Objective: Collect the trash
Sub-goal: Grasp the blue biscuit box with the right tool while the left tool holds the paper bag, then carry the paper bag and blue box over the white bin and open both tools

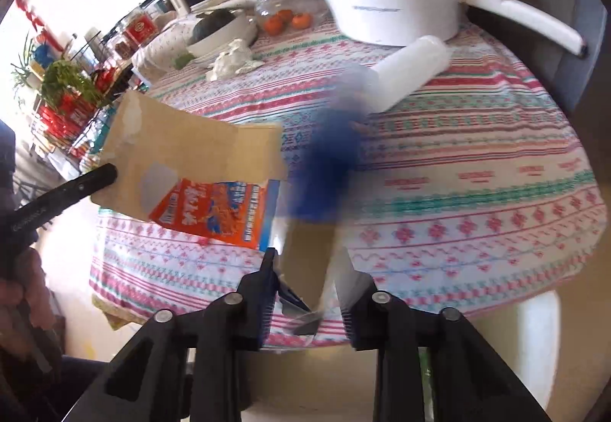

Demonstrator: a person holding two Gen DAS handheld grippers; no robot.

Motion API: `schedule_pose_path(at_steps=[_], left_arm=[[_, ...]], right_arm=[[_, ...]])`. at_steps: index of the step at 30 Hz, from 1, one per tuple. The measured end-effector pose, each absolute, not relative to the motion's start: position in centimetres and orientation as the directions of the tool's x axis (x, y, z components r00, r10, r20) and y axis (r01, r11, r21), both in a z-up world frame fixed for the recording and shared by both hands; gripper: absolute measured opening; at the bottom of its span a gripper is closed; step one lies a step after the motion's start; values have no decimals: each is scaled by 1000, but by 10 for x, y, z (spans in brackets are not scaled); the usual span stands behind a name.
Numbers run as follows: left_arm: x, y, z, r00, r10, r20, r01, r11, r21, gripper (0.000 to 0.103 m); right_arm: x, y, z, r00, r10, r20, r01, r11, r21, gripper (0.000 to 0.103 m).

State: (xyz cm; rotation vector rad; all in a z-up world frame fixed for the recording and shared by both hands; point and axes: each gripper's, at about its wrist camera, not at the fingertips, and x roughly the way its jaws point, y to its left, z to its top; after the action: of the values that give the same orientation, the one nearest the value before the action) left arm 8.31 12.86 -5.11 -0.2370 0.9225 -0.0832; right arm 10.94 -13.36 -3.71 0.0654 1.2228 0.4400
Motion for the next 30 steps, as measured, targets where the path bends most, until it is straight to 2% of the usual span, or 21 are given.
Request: schedule_pose_path(at_steps=[6,12,23,30], left_arm=[[86,118,-54,599,-161,-784,-23,976,-218,1],[80,109,-37,637,-190,-747,17,972,-233,2],[57,76,-5,671,-307,-675,182,951,-252,2],[42,21,-10,609,-394,-688,328,915,-234,2]], right_arm=[[105,-164,-44,262,313,-913,-263,933,244,24],[100,-178,-22,322,322,-890,-276,931,237,23],[69,-224,20,387,318,-866,-231,942,242,23],[27,-268,43,413,253,-875,-210,961,179,23]])
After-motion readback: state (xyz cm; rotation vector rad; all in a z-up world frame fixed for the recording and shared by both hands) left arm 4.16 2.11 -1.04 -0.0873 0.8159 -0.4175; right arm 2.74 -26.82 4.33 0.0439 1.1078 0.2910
